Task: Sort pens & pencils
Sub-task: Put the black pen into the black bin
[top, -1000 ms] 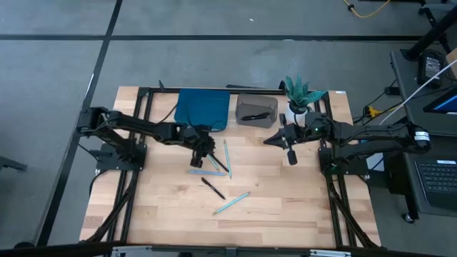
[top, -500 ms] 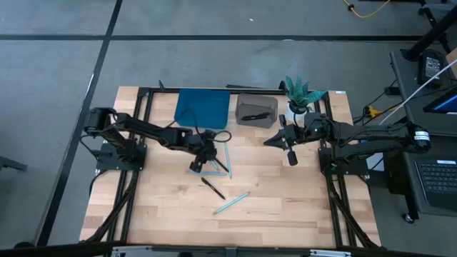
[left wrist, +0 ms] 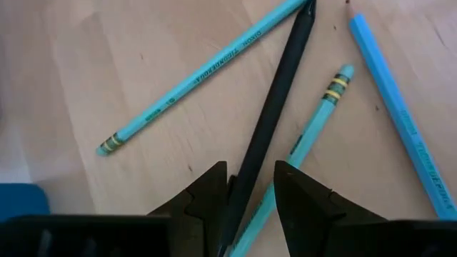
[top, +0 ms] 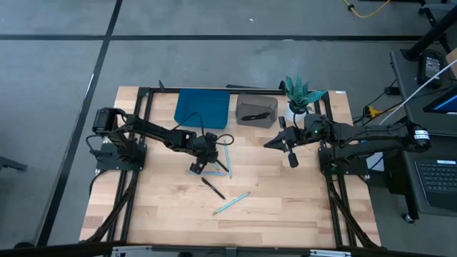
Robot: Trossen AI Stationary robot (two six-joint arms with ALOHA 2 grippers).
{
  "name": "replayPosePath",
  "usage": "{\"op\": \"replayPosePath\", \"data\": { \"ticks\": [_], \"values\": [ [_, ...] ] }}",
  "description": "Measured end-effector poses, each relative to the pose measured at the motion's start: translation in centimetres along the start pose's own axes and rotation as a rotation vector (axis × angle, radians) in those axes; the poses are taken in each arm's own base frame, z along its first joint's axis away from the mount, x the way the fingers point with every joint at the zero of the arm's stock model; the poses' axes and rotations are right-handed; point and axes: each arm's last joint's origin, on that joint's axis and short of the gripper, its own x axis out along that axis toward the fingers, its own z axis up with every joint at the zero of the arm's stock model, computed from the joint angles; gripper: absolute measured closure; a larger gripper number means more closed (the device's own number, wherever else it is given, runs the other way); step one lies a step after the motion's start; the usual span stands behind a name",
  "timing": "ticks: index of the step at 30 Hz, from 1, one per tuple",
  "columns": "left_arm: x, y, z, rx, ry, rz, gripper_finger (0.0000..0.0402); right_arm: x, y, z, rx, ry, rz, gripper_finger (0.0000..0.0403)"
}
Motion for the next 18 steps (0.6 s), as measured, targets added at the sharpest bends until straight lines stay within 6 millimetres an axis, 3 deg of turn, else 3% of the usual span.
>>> {"op": "replayPosePath", "data": {
  "ticks": [12, 18],
  "values": [
    [2.0, 0.3, 2.0, 0.063, 0.042, -0.077, 0.0297, 0.0, 0.0, -0.1, 0.002, 0.012, 0.002, 0.0395],
    [2.6, 0.3, 1.9, 0.056, 0.111, -0.119, 0.0302, 0.0, 0.1, -0.2, 0.004, 0.023, 0.006, 0.0395]
  ]
}}
